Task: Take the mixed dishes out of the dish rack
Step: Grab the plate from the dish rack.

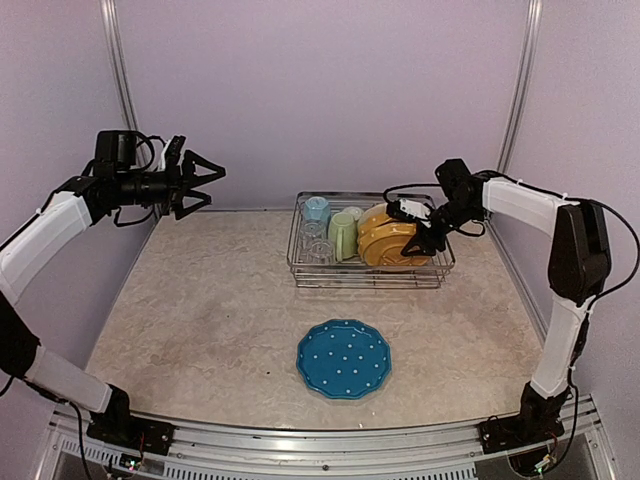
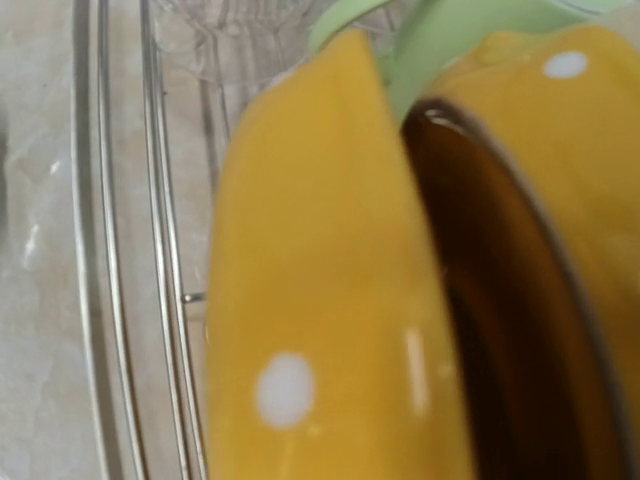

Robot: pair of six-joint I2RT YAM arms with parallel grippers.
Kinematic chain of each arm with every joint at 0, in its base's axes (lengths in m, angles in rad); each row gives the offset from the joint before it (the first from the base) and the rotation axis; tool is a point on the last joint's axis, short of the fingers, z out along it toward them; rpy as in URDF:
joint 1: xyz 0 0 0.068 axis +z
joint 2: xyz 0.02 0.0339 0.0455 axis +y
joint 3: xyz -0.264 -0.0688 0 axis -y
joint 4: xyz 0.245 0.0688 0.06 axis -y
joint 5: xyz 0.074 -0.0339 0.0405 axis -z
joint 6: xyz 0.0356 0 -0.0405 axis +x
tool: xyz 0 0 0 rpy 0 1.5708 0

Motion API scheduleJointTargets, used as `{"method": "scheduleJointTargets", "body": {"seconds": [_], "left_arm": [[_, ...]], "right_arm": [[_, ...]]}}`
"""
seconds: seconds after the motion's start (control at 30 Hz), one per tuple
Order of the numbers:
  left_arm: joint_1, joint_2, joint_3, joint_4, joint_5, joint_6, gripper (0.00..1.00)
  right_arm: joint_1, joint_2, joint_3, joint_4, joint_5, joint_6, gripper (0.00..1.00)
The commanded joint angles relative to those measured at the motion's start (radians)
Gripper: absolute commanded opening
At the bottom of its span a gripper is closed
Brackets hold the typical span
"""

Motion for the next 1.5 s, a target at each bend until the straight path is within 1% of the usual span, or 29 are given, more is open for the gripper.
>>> {"method": "scheduleJointTargets", "body": {"seconds": [0.0, 0.13, 0.2, 0.23, 0.33, 0.37, 0.47, 0.63, 0.67, 0.7, 0.77, 0.9, 1.2, 1.37, 1.47], "left_arm": [[-0.005, 0.014, 0.011, 0.019, 0.019, 0.001, 0.99], [-0.006, 0.021, 0.01, 0.022, 0.028, -0.006, 0.99], [-0.006, 0.025, 0.009, 0.024, 0.03, -0.008, 0.99], [-0.005, 0.026, 0.009, 0.024, 0.033, -0.008, 0.99], [-0.006, 0.027, 0.008, 0.026, 0.035, -0.009, 0.99], [-0.006, 0.025, 0.008, 0.026, 0.035, -0.009, 0.99], [-0.006, 0.026, 0.007, 0.029, 0.036, -0.011, 0.99], [-0.006, 0.026, 0.002, 0.038, 0.046, -0.021, 0.99], [-0.006, 0.027, 0.002, 0.039, 0.048, -0.022, 0.99], [-0.007, 0.028, 0.001, 0.041, 0.048, -0.023, 0.99], [-0.007, 0.03, 0.001, 0.041, 0.047, -0.025, 0.99], [-0.011, 0.031, 0.001, 0.041, 0.045, -0.025, 0.99], [-0.022, 0.028, 0.001, 0.038, 0.043, -0.023, 0.99], [-0.028, 0.027, 0.001, 0.038, 0.042, -0.022, 0.99], [-0.033, 0.025, 0.002, 0.029, 0.03, -0.013, 0.99]], "right_arm": [[-0.007, 0.054, 0.064, -0.103, -0.024, -0.021, 0.47], [-0.007, 0.077, 0.097, -0.131, -0.034, -0.037, 0.42], [-0.007, 0.083, 0.113, -0.143, -0.043, -0.044, 0.37], [-0.007, 0.085, 0.125, -0.155, -0.049, -0.05, 0.34], [-0.008, 0.087, 0.146, -0.169, -0.057, -0.053, 0.2], [-0.007, 0.084, 0.147, -0.167, -0.057, -0.053, 0.17], [-0.007, 0.068, 0.145, -0.163, -0.054, -0.048, 0.11], [-0.006, 0.029, 0.138, -0.151, -0.065, -0.043, 0.06], [-0.006, 0.021, 0.14, -0.149, -0.064, -0.042, 0.04], [-0.006, 0.015, 0.146, -0.149, -0.063, -0.037, 0.0], [-0.005, 0.008, 0.172, -0.16, -0.069, -0.022, 0.0], [-0.005, -0.01, 0.191, -0.183, -0.129, -0.005, 0.0], [-0.003, -0.104, 0.117, -0.126, -0.171, 0.111, 0.0], [0.019, -0.207, 0.011, 0.024, -0.136, 0.187, 0.0], [0.027, -0.253, -0.033, 0.084, -0.14, 0.211, 0.0]]}}
